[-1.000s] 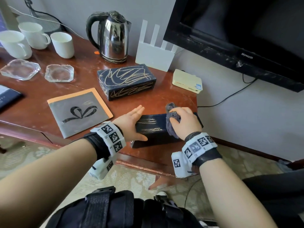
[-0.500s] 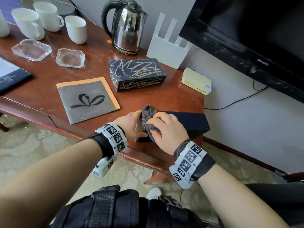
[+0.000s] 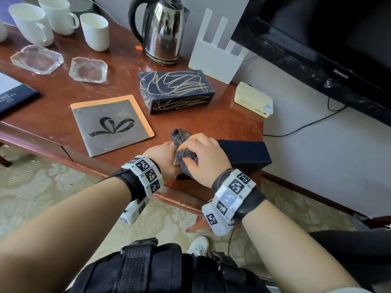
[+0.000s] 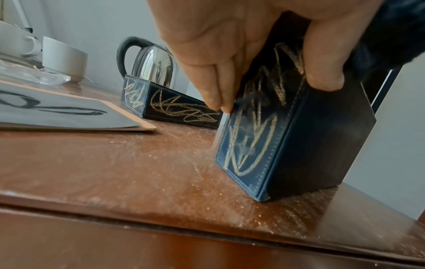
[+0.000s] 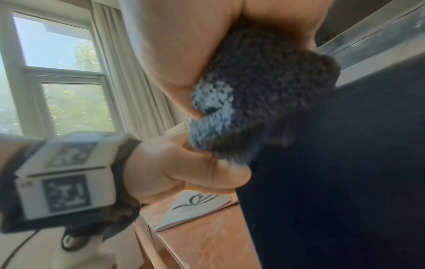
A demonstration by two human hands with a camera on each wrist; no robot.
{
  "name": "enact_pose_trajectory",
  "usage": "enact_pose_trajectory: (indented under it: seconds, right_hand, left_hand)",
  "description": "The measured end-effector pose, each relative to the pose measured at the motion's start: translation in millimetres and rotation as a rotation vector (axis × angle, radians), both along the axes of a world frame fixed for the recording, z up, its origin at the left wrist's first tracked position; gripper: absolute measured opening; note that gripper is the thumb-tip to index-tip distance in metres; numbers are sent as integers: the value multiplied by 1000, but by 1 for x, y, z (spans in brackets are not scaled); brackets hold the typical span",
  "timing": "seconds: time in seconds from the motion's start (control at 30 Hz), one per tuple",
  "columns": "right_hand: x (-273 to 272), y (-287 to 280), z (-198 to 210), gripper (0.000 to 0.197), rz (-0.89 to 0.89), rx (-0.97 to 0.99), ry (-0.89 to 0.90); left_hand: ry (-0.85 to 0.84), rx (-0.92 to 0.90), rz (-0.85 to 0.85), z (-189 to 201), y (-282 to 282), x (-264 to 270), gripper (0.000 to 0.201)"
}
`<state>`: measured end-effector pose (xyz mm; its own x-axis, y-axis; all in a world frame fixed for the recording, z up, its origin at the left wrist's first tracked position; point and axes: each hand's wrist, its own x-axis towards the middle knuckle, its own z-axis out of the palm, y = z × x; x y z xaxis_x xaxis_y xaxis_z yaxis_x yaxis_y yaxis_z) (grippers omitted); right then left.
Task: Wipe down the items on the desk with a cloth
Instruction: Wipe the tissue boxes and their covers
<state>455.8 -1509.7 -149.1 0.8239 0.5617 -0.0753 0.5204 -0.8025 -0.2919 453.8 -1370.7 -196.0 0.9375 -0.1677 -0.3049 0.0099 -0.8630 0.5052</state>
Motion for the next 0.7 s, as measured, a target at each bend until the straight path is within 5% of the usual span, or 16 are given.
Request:
enact_pose_trajectory:
  seconds: [0.07, 0.2, 0.33, 0.47, 0.7]
  right_hand:
    - [8, -9, 10, 24, -19, 8, 58]
    - [38, 4, 16, 25, -411, 14, -54]
    - [20, 24, -11, 27, -242, -31, -176]
    - [31, -23, -19, 29, -334, -68, -236]
    - [66, -116, -14, 30, -817, -79, -199]
  left_hand:
    - [-6, -7, 7, -2, 1, 0, 67]
    - [1, -75, 16, -6, 3, 0, 85]
    - [-12, -58, 10, -9, 3, 0, 86]
    - [-28, -41, -1, -9, 6, 1, 86]
    - [-21, -17, -41, -13, 8, 4, 89]
